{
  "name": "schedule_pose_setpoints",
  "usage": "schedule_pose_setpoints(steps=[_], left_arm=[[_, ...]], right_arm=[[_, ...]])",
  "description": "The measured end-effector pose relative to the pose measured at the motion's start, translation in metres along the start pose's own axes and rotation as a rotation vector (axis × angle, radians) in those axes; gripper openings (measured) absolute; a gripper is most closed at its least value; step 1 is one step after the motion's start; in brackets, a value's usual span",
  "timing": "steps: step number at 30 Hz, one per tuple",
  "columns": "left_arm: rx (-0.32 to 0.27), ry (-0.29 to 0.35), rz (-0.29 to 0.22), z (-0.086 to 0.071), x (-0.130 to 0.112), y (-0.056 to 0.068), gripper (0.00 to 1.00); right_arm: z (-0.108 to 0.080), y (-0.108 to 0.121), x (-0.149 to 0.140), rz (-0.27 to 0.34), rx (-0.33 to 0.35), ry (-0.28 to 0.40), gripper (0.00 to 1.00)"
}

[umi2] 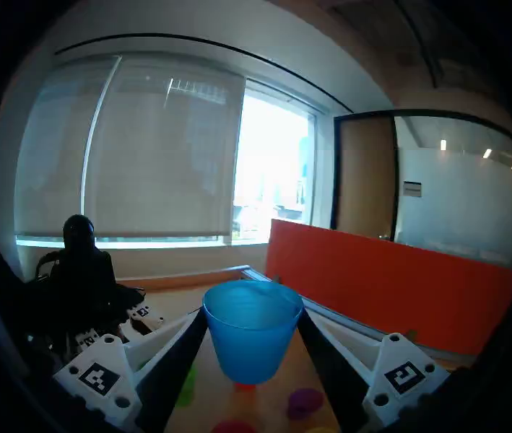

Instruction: Pour water

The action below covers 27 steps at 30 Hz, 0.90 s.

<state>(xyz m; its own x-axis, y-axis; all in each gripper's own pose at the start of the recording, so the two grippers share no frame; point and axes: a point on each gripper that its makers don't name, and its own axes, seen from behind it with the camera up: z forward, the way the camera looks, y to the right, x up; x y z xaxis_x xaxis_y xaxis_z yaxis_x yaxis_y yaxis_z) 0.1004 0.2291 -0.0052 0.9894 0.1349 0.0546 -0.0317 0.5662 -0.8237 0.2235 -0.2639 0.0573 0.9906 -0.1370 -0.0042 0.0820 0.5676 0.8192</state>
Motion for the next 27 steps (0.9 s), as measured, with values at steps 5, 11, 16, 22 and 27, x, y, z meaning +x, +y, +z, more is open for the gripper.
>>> schedule_pose_setpoints(steps=[5,11,16,22,27], left_arm=[[0.002,-0.037,0.004,0.001,-0.011,0.0,0.86],[0.004,-0.09,0.01,0.003,-0.025,-0.002,0.86],[0.004,-0.142,0.021,0.006,-0.039,-0.003,0.86],[-0.002,-0.205,0.045,0.011,-0.056,0.0,0.86],[-0.009,-0.246,0.061,0.015,-0.067,0.001,0.86]], right_arm=[[-0.009,0.004,-0.016,-0.005,-0.006,-0.028,0.92],[-0.02,0.007,-0.04,-0.018,-0.007,-0.07,0.92],[-0.026,0.008,-0.057,-0.033,-0.011,-0.099,0.92],[-0.033,0.008,-0.077,-0.038,-0.008,-0.128,0.92],[-0.038,0.011,-0.092,-0.03,-0.013,-0.149,0.92]])
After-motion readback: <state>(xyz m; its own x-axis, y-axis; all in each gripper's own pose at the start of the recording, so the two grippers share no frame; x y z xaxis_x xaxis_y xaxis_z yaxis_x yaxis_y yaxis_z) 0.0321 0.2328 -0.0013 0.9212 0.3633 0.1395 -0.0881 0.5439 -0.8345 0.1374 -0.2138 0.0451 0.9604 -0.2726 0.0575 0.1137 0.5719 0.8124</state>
